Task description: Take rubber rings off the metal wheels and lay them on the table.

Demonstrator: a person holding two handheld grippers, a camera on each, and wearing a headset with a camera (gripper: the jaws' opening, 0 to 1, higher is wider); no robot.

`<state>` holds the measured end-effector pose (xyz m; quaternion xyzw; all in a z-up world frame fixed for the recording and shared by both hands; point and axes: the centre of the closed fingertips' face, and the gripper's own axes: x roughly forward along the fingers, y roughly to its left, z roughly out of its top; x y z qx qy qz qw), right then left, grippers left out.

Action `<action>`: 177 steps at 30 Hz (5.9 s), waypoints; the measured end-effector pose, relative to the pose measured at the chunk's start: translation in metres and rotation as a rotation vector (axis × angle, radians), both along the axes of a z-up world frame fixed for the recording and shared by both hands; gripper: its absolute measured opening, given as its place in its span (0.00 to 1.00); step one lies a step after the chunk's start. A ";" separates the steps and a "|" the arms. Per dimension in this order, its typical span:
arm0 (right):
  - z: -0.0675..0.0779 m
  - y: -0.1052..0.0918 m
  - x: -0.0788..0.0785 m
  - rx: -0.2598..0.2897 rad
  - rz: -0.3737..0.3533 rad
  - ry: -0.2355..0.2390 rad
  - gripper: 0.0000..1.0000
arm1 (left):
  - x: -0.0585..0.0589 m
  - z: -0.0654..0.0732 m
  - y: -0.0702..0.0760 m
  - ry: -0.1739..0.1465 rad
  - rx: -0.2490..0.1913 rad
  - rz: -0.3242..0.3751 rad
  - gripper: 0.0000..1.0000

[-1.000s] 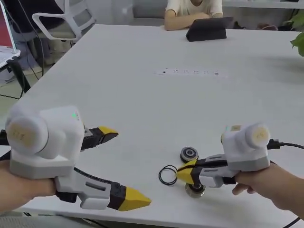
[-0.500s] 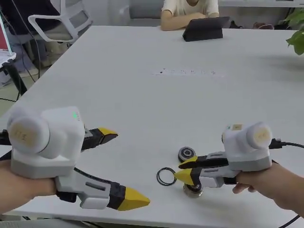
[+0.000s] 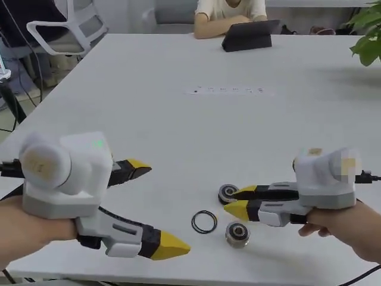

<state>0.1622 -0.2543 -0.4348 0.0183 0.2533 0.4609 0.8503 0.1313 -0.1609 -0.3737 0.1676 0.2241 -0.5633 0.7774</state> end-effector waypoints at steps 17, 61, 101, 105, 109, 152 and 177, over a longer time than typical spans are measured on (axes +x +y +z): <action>-0.002 -0.018 0.007 -0.017 -0.057 -0.020 0.23 | 0.020 -0.002 -0.021 -0.008 0.002 -0.029 0.78; -0.032 -0.032 0.016 -0.099 -0.073 -0.046 0.26 | 0.048 -0.051 -0.059 0.029 0.073 -0.084 0.44; -0.042 -0.019 0.028 -0.121 -0.057 -0.066 0.25 | 0.064 -0.076 -0.091 0.047 0.089 -0.104 0.27; -0.042 -0.018 0.029 -0.122 -0.055 -0.067 0.24 | 0.065 -0.079 -0.093 0.050 0.091 -0.106 0.25; -0.043 -0.017 0.029 -0.125 -0.053 -0.066 0.24 | 0.066 -0.081 -0.095 0.051 0.095 -0.107 0.24; -0.043 -0.019 0.031 -0.133 -0.053 -0.077 0.18 | 0.071 -0.087 -0.111 -0.008 0.117 -0.115 0.07; -0.044 -0.025 0.028 -0.150 -0.064 -0.074 0.02 | 0.073 -0.089 -0.111 -0.014 0.124 -0.104 0.07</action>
